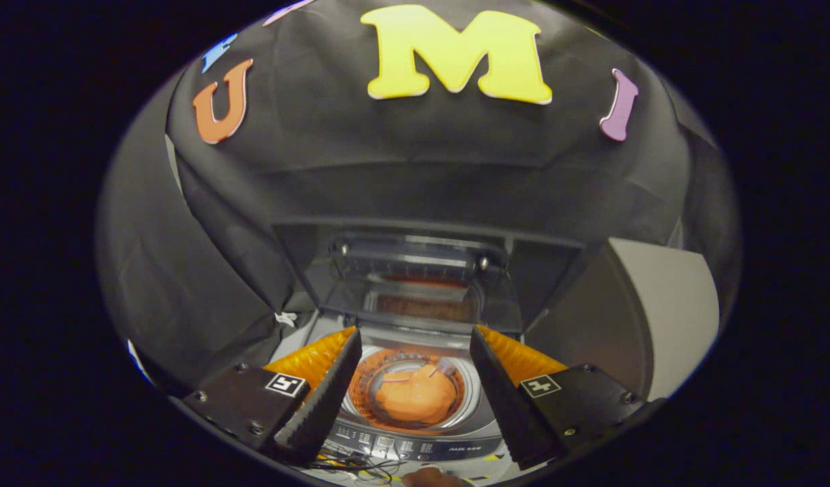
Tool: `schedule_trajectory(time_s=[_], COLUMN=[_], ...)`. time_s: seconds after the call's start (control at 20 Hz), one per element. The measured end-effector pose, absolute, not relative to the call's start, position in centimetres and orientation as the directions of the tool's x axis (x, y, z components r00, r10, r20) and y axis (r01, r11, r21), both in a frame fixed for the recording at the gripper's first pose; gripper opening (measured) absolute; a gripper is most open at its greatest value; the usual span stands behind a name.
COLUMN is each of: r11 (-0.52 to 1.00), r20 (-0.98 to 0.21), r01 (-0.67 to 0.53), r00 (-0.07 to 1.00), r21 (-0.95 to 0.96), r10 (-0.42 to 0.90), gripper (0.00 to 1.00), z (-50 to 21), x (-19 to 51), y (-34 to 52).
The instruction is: Put the clothes into the washing machine and then close the washing machine lid.
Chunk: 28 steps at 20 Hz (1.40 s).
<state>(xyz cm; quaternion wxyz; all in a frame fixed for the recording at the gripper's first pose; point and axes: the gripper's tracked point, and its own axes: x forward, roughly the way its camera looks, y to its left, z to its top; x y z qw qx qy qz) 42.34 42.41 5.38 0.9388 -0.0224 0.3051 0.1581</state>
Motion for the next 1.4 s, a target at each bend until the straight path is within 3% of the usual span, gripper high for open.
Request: schedule_trajectory(time_s=[0.3, 0.55, 1.0, 1.4], r11=[0.95, 0.946, 0.954, 0.959], r20=[-0.504, -0.5, -0.57, -0.638], r01=[-0.311, -0.323, -0.295, -0.267], r00=[0.817, 0.819, 0.774, 0.723], r21=[0.027, 0.003, 0.058, 0.095], r10=[0.281, 0.281, 0.274, 0.265], gripper=[1.0, 1.0, 1.0, 1.0], z=[12.1, 13.1, 8.9, 5.6], x=[43.5, 46.8, 56.7, 58.9], y=[42.7, 43.6, 45.6, 46.5])
